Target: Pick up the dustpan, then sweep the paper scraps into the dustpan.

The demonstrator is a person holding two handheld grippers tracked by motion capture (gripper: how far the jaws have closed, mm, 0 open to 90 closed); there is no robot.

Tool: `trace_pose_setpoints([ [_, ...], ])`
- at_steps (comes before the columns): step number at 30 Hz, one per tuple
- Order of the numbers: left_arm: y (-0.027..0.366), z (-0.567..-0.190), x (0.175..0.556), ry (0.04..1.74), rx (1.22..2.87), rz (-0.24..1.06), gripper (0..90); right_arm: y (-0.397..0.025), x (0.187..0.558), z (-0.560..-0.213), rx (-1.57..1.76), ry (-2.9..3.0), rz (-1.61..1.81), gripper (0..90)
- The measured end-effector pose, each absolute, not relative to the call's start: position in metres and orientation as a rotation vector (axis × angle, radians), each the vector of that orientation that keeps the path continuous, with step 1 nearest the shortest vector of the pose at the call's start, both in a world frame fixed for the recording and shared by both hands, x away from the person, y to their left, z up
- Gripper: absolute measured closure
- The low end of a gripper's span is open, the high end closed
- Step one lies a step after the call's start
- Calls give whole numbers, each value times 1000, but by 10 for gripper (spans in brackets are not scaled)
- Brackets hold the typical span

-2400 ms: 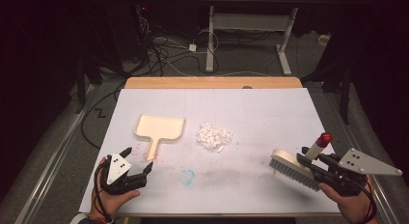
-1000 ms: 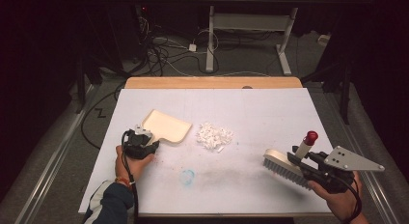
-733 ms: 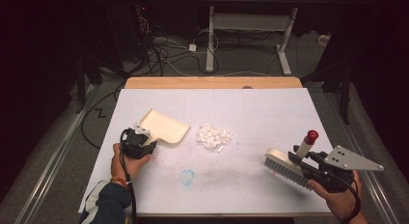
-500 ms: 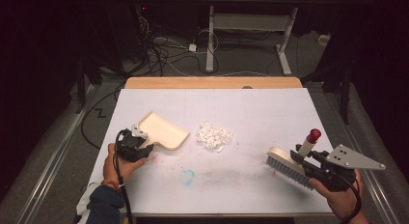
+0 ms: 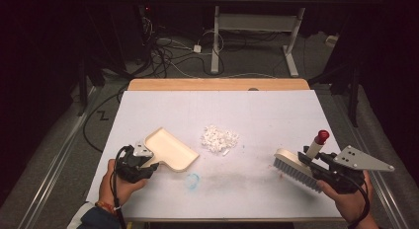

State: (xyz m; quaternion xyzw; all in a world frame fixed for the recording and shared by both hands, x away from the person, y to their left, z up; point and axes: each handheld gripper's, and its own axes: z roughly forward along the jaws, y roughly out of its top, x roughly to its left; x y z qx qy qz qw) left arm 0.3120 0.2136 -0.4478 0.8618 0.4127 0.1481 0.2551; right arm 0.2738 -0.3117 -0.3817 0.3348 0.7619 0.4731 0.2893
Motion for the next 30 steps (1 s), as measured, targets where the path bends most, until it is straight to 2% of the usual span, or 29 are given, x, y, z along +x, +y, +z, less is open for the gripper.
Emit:
trace_pose_setpoints([
  [11, 203, -454, 288, 1036, 2354, 338, 634, -310, 278, -384, 921, 1994, 1220, 710],
  [30, 195, -458, 291, 1016, 2371, 303, 634, -281, 305, -381, 839, 2003, 1291, 711],
])
